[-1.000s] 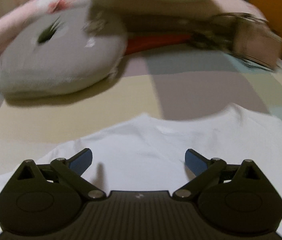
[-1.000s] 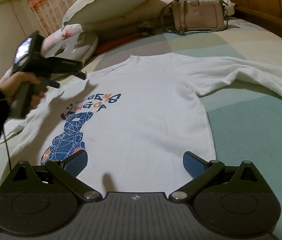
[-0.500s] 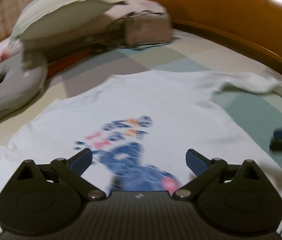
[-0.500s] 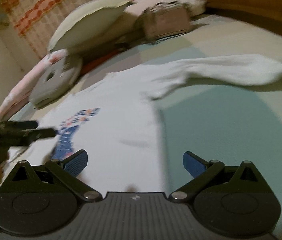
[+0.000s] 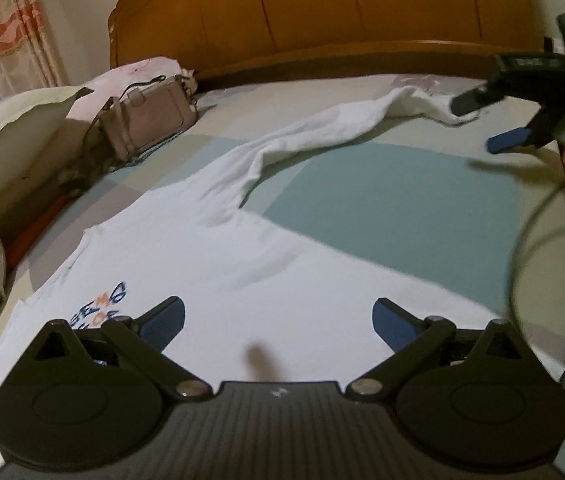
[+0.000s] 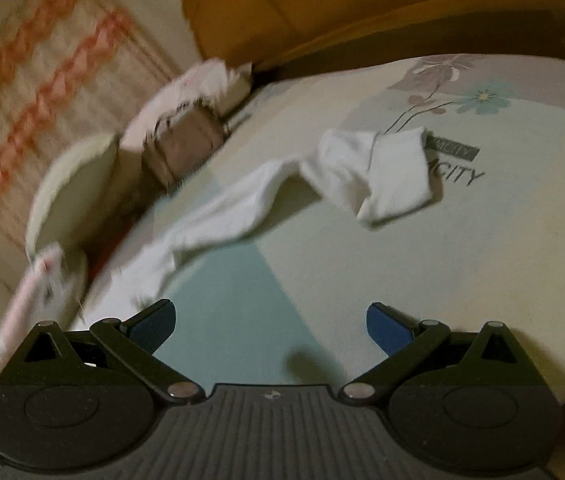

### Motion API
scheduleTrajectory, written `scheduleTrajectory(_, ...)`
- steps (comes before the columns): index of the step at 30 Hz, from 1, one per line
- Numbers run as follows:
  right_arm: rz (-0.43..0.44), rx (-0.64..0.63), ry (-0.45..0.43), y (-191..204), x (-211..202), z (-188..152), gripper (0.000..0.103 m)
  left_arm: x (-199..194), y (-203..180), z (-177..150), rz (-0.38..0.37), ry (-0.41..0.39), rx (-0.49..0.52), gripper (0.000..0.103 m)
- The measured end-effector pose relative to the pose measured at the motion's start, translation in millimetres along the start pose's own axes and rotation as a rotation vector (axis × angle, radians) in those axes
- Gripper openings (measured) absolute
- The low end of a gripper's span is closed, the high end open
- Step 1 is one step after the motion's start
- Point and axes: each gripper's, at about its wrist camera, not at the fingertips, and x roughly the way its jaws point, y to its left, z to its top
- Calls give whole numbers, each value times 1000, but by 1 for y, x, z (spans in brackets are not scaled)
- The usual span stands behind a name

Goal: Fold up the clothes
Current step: 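Grasp the sleeve cuff with the right gripper and pull it outward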

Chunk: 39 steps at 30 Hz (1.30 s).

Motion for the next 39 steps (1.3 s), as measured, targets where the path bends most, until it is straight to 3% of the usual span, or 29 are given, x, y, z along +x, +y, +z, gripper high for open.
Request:
scheduleTrajectory(6,53,175,-39,-32,9,31,103,4,9,3,11,-12,-62,100)
scheduleTrajectory(15,-34,208,-160,-44,32,60,103,6,7,3,19,-21,-62,100)
scheduleTrajectory(17,-38,208,-180,-47,34,65,98,7,8,3,23,-20,-67,100)
scheduleTrajectory(19,-64,221,-198,-54,34,69,73,8,9,2,26,-15,-63,100)
scheduleTrajectory(20,-70,235,-201,-61,34,71,65,8,9,2,31,-12,-53,100)
scheduleTrajectory(21,-74,251,-202,-69,34,73,49,8,8,2,36,-9,-44,100)
scheduleTrajectory(22,-87,255,-195,-74,35,76,26,8,8,1,41,-9,-37,100)
scheduleTrajectory(23,-102,254,-185,-79,36,79,11,8,8,1,46,-8,-29,100)
scheduleTrajectory(24,-109,249,-181,-82,36,81,8,8,9,1,50,-8,-26,100)
scheduleTrajectory(39,-301,-29,-288,-64,5,133,10,2,21,2,70,-25,-63,100)
